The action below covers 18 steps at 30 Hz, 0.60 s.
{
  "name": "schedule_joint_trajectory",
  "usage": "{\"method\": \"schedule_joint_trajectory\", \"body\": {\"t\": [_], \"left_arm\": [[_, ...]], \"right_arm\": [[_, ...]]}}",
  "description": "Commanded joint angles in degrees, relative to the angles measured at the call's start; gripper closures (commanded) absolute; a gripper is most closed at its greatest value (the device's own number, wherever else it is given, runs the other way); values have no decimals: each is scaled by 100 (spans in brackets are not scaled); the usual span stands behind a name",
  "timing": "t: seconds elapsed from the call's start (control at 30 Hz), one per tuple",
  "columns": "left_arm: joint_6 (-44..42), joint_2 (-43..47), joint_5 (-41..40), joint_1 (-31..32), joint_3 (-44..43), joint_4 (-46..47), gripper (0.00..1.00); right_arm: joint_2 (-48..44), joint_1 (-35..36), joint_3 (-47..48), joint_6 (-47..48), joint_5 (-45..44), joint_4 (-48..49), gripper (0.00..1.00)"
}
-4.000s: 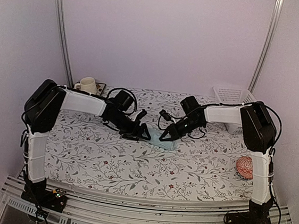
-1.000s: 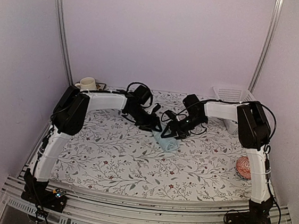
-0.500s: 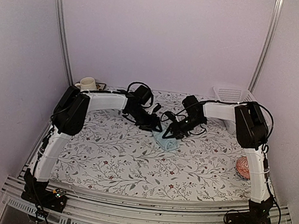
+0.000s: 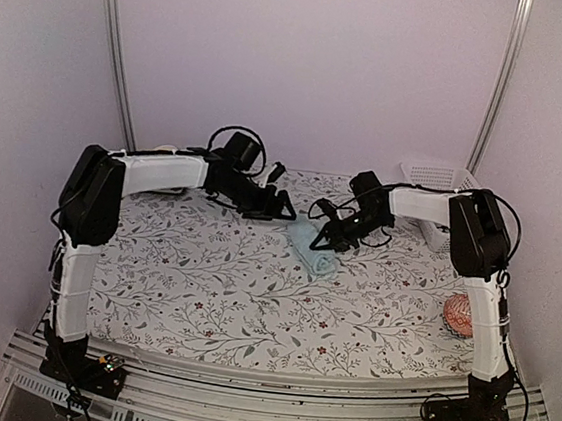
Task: Roll the towels
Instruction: Pick up the towel from the center of the board, then put down the towel at the center of the board.
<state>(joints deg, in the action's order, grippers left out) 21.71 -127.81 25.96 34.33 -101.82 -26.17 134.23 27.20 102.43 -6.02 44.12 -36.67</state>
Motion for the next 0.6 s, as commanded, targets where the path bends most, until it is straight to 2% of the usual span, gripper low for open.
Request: {"method": "schedule_joint_trajectory", "body": {"t": [0.0,0.2,0.4,0.57], "left_arm": [[4,1105,-162,-439,185,602,15],[-102,1665,-352,-549,656,415,4],[-26,1761,-228,-537,1152,492,3],[305,1332,125,-466,809,723,3]], "right_arm": [[-450,-329,343,90,-284,223,98],[-530,-807,922,314,-697,65,98],[-500,-1123,1453,492,-702,99,98],[-481,-1114,1517,412,-666,79,98]]}}
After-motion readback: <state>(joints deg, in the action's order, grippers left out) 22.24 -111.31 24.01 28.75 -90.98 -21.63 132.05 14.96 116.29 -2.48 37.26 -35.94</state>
